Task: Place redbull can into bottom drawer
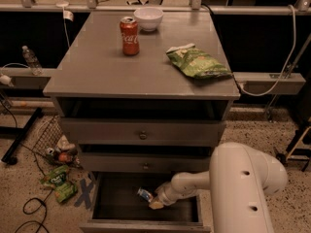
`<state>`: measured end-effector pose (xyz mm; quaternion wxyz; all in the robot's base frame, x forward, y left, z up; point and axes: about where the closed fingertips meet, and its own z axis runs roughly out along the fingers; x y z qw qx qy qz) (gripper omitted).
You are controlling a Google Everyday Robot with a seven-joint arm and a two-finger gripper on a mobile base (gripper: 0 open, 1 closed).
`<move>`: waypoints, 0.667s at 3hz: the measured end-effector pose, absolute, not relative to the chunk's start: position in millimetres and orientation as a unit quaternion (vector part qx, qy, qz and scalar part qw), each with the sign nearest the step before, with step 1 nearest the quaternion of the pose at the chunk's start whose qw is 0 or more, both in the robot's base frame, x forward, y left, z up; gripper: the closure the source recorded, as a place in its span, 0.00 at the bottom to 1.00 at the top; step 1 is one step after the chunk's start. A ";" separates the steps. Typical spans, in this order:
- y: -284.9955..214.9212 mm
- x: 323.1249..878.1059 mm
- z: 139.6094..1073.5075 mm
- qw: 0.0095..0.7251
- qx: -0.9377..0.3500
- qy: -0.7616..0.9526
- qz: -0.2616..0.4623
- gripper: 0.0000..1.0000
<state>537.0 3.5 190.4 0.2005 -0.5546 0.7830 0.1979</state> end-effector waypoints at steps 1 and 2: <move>4.2 539.7 170.3 0.193 -0.532 0.797 0.209 1.00; 5.1 539.9 166.7 0.192 -0.529 0.799 0.210 0.87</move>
Offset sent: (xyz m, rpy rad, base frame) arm 0.0027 0.0007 -0.0200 0.0120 0.0375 -0.0439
